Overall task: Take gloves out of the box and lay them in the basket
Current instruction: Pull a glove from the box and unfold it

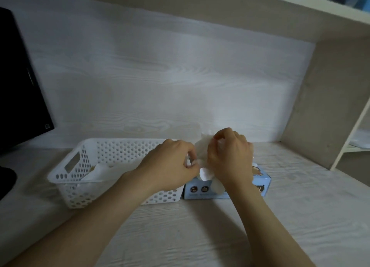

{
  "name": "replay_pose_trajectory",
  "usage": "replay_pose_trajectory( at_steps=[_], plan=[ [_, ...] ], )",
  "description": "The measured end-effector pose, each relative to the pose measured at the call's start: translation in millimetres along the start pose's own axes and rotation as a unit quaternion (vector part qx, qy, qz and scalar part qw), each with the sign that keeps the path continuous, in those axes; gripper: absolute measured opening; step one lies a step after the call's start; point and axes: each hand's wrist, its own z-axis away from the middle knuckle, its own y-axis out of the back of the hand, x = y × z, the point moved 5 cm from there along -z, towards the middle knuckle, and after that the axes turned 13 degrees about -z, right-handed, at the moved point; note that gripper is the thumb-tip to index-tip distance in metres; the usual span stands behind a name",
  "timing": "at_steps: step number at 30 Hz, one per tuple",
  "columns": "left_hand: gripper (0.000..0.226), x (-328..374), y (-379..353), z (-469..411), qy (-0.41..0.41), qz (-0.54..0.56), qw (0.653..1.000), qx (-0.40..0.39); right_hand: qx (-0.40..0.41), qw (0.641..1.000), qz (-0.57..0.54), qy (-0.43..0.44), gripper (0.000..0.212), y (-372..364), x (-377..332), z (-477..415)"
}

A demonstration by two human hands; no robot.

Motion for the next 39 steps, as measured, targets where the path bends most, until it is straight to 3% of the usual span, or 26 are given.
replay_pose_trajectory(
  at_steps=[3, 6, 10, 17, 21, 24, 30, 33, 35, 39],
  plan=[
    [0.024, 6.1, 1.2, 2.9, -0.004, -0.041, 0.999, 0.015, 0.027, 0.999, -0.003, 0.021, 0.006, 3.0, -1.5, -1.0],
    [0.047, 9.8, -0.9, 3.3, -0.046, -0.062, 0.996, 0.043, 0.054, 0.998, -0.012, 0.034, 0.009, 8.8, -2.0, -2.5],
    [0.067, 13.1, -7.6, 3.3, -0.11, -0.082, 0.99, 0.02, 0.107, 0.992, -0.051, 0.034, 0.009, 17.2, -7.3, -4.0],
    [0.057, 18.8, -9.6, 4.8, -0.114, -0.049, 0.992, 0.002, 0.146, 0.968, -0.203, -0.021, 0.016, 26.8, -4.5, -7.9],
    [0.085, 16.5, -10.2, 3.9, -0.108, -0.059, 0.992, 0.018, 0.183, 0.961, -0.207, -0.03, 0.019, 31.8, -4.2, -7.9],
    [0.099, 18.8, -5.9, 4.3, -0.122, -0.046, 0.991, 0.037, 0.221, 0.959, -0.178, 0.012, 0.021, 38.4, -9.5, -4.7],
    [0.093, 33.5, -5.7, 7.5, -0.157, -0.038, 0.987, 0.002, 0.169, 0.963, -0.2, 0.067, 0.018, 40.0, -24.0, -3.6],
    [0.079, 36.5, -10.1, 10.8, -0.145, -0.044, 0.988, -0.022, 0.157, 0.955, -0.251, -0.006, 0.018, 38.6, -19.9, -4.6],
    [0.068, 33.6, -12.6, 9.7, -0.14, -0.047, 0.989, -0.011, 0.192, 0.936, -0.288, -0.059, 0.021, 42.1, -13.1, -6.4],
    [0.055, 28.1, -21.3, 8.2, -0.119, -0.067, 0.988, -0.064, 0.252, 0.904, -0.328, -0.111, 0.023, 52.4, -5.1, -10.6]
  ],
)
